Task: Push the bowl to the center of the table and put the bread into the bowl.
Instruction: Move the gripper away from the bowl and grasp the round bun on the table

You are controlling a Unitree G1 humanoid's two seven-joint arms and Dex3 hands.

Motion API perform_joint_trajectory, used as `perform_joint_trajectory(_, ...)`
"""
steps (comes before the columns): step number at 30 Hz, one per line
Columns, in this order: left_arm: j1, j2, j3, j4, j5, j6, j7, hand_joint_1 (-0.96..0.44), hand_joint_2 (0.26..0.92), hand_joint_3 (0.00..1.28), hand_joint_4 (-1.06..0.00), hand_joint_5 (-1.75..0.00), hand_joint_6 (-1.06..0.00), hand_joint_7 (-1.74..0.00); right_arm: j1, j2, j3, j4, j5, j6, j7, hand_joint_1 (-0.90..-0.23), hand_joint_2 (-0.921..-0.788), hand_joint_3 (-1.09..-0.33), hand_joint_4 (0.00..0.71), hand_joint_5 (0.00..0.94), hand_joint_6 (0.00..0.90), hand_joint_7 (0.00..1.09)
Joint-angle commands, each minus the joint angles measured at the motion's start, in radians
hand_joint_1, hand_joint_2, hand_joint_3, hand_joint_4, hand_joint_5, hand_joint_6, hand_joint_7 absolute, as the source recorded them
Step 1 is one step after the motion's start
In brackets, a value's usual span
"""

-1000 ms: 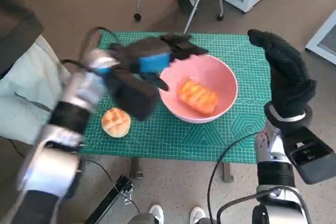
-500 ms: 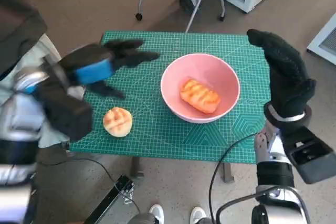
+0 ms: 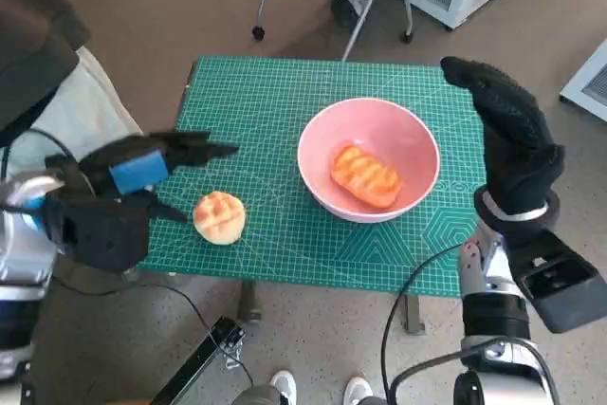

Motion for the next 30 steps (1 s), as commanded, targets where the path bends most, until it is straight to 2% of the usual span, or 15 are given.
perform_joint_trajectory(1,0.016,-0.004,-0.029,-0.001,0.031,0.026,-0.003,-0.09,0.77,0.0,-0.23,0.0,-0.36,-0.03,0.003,0.001,0.002,0.017,0.017,0.011,0.018,-0.584,-0.921,-0.648,0.344,0.0,0.017,0.82)
perform_joint_trajectory(13,-0.024,-0.077,-0.131,0.162,0.113,0.027,0.026,-0.11,0.773,0.0,-0.22,0.0,-0.35,-0.01,0.015,-0.008,0.003,-0.005,0.026,0.022,0.03,-0.587,-0.921,-0.652,0.344,0.0,0.021,0.82)
perform_joint_trajectory(21,-0.099,-0.153,-0.221,0.381,0.217,-0.046,0.117,-0.11,0.773,0.0,-0.22,0.0,-0.35,-0.01,0.021,-0.012,0.002,-0.014,0.027,0.027,0.035,-0.599,-0.921,-0.652,0.345,0.001,0.019,0.82)
perform_joint_trajectory(25,-0.136,-0.187,-0.265,0.503,0.27,-0.097,0.188,-0.1,0.791,0.01,-0.28,-0.02,-0.37,-0.01,0.023,-0.012,0.002,-0.016,0.02,0.024,0.031,-0.601,-0.921,-0.652,0.345,0.001,0.018,0.82)
perform_joint_trajectory(30,-0.173,-0.206,-0.305,0.612,0.317,-0.15,0.264,-0.09,0.844,0.02,-0.39,-0.03,-0.48,-0.05,0.024,-0.014,0.001,-0.017,0.013,0.021,0.028,-0.599,-0.921,-0.652,0.345,0.001,0.016,0.82)
